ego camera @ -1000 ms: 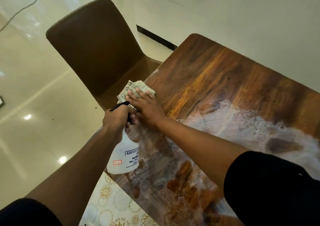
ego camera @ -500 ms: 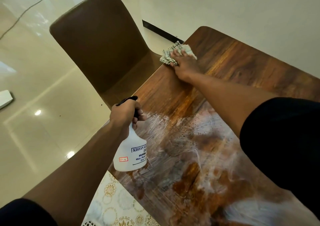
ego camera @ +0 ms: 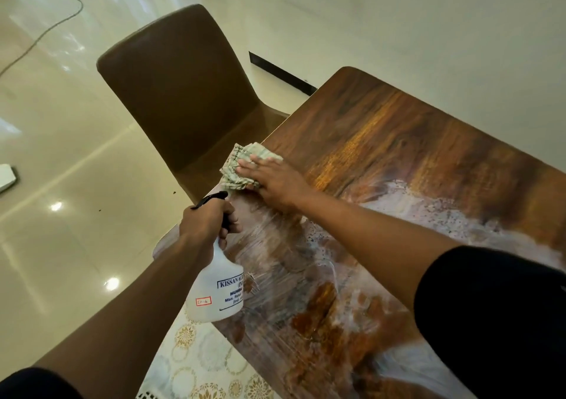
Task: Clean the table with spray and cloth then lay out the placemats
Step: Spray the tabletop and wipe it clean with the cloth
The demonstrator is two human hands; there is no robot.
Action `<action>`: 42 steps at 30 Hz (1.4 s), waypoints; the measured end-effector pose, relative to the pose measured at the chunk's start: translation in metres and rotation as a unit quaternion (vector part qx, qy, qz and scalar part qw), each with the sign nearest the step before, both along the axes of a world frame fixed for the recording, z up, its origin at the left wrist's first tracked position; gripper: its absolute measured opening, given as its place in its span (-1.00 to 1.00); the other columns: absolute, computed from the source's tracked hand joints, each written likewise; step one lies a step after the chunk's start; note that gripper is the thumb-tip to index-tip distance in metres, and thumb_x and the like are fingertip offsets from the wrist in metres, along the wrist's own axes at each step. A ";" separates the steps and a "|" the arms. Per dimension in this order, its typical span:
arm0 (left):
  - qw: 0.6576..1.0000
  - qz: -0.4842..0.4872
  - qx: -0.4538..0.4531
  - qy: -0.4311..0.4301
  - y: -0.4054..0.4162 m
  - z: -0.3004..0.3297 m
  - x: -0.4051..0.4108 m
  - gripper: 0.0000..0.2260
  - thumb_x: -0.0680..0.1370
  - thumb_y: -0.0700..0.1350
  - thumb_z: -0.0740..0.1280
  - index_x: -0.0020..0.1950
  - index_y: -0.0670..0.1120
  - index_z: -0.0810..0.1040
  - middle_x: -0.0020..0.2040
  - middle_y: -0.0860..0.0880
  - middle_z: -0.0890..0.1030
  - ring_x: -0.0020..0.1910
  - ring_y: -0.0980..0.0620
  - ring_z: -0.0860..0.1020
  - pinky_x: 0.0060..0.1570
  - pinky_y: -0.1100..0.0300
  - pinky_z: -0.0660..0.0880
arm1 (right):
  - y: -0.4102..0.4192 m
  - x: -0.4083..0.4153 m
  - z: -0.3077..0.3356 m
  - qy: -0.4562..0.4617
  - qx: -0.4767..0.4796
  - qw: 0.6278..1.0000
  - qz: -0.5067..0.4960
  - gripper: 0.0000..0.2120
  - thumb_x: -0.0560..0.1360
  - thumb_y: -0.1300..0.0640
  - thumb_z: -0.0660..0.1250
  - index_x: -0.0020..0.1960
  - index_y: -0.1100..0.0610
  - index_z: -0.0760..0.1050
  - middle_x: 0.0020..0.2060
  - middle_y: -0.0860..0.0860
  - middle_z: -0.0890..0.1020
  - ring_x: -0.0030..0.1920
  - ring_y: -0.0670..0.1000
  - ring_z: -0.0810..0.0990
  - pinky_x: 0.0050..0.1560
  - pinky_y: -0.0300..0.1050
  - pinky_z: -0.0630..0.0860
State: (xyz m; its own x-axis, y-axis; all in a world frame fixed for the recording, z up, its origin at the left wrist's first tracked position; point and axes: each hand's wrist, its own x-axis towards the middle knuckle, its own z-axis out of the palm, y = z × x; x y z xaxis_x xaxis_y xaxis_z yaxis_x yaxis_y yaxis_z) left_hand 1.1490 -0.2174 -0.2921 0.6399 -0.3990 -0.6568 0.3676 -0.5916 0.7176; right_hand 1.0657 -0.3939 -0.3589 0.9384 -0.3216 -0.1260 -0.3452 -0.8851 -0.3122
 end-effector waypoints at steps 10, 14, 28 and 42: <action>1.000 0.002 -0.013 -0.011 0.015 -0.006 -0.001 -0.90 0.58 -0.24 0.34 -0.08 -0.18 0.65 -0.30 -0.17 0.62 -0.54 0.06 0.54 -0.58 0.22 0.33 | -0.078 0.009 0.011 0.018 0.025 0.974 -0.223 -0.48 0.73 -0.08 0.08 0.67 -0.08 0.09 0.67 -0.08 0.02 0.66 0.03 -0.07 0.61 0.07 -0.05; 1.000 0.013 -0.023 -0.009 0.030 -0.002 -0.003 -0.81 0.58 -0.25 0.34 -0.15 0.01 0.60 -0.27 -0.17 0.62 -0.45 0.01 0.53 -0.49 0.20 0.33 | -0.030 0.019 0.012 -0.012 0.063 0.976 -0.207 -0.51 0.73 -0.08 0.12 0.64 -0.10 0.18 0.66 -0.02 0.11 0.65 0.05 0.03 0.61 0.05 -0.01; 0.998 0.062 -0.012 0.001 0.090 0.005 -0.023 -0.79 0.59 -0.25 0.38 -0.13 0.06 0.61 -0.32 -0.14 0.64 -0.44 -0.03 0.54 -0.44 0.14 0.36 | -0.017 -0.092 -0.012 -0.058 0.090 0.985 -0.135 -0.51 0.70 0.05 0.22 0.60 -0.13 0.25 0.62 -0.11 0.20 0.65 -0.01 0.05 0.61 0.13 0.05; 0.999 0.031 0.022 -0.007 0.121 0.001 -0.069 -0.82 0.56 -0.24 0.41 -0.24 -0.15 0.69 -0.34 -0.22 0.68 -0.53 -0.03 0.52 -0.42 0.10 0.40 | 0.127 -0.051 -0.007 -0.046 0.078 0.991 -0.095 -0.41 0.68 0.03 0.22 0.65 -0.08 0.09 0.65 -0.03 0.05 0.66 0.09 -0.08 0.64 0.16 -0.06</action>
State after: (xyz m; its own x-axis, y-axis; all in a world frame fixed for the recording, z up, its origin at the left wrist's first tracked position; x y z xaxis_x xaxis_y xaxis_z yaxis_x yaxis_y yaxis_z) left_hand 1.0802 -0.0961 -0.2913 0.6717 -0.3293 -0.6636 0.3941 -0.5997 0.6965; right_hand 1.0149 -0.2670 -0.3656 0.8727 -0.4767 -0.1056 -0.4648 -0.7451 -0.4783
